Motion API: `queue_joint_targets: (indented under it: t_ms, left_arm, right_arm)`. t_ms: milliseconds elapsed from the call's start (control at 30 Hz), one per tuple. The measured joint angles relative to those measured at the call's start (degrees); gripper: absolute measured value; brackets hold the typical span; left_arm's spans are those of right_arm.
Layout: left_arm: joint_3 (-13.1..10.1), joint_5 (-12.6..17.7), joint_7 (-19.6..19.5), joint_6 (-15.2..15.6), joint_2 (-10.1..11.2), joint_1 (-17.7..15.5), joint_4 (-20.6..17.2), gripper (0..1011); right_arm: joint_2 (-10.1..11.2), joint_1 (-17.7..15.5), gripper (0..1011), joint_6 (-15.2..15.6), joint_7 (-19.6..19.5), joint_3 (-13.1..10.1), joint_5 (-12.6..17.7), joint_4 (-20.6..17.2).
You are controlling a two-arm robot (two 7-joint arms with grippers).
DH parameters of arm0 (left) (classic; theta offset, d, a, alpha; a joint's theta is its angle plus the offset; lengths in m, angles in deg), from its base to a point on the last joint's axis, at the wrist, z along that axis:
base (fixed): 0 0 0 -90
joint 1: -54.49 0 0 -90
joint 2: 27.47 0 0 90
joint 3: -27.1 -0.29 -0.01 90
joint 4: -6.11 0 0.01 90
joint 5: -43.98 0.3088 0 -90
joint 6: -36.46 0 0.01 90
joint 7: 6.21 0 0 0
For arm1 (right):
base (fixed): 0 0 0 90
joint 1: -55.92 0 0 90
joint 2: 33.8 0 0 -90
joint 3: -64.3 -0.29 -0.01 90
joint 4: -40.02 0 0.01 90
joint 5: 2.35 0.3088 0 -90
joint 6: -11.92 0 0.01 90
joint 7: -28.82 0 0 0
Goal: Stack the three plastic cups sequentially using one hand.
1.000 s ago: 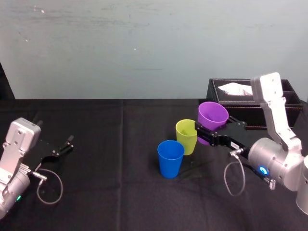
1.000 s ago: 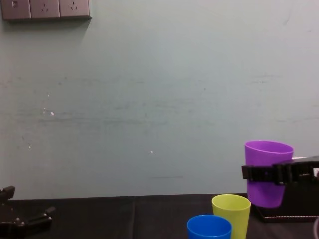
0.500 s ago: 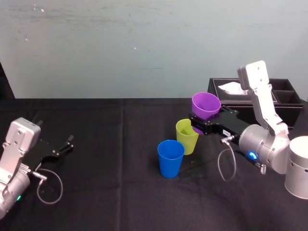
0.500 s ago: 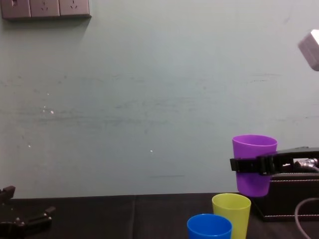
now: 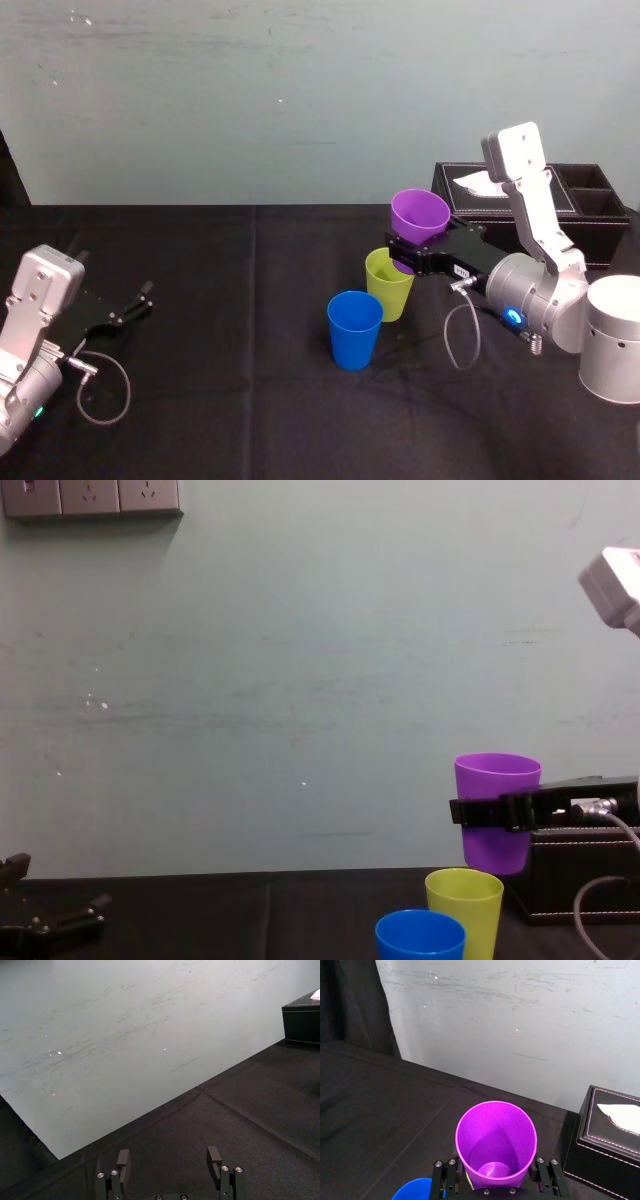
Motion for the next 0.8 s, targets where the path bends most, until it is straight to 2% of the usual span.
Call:
queue_joint_targets:
  t_ms: [800]
  left_arm:
    - [0.0, 0.0, 0.0, 0.0, 0.0, 0.0, 0.0, 1000]
  right_arm:
    - [-1.49, 3.56, 716, -2.01, 1.2, 1.46, 0.19, 6.85]
